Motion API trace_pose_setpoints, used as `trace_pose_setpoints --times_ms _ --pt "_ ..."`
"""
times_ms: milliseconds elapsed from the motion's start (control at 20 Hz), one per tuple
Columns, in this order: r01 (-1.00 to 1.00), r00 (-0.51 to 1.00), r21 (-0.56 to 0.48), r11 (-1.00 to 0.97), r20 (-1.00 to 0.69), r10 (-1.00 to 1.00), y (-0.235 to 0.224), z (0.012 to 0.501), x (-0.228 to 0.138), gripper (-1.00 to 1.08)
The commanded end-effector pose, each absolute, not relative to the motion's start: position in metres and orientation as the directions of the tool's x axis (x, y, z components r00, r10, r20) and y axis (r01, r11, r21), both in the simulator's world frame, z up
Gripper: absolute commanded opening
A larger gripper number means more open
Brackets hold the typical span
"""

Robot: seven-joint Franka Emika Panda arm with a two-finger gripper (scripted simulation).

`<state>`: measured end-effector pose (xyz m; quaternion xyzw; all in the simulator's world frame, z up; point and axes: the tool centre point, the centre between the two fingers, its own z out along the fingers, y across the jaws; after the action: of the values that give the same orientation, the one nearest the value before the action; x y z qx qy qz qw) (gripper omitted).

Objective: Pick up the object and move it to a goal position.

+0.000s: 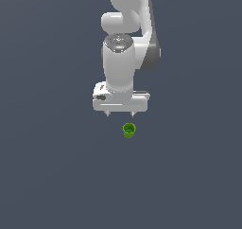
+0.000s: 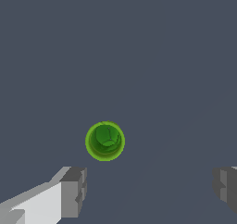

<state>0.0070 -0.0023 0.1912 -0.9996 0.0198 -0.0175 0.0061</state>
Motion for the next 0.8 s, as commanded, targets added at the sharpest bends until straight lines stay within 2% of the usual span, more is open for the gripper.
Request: trace_pose_setpoints --times_ms 0,750 --pt "-0.039 0.999 -0.013 -0.999 0.035 -0.040 -0.0023 0.1912 0.0070 1.00" --pt "-0.031 0.999 -0.025 -0.999 0.035 -0.032 0.0018 0.1977 0.0140 1.00"
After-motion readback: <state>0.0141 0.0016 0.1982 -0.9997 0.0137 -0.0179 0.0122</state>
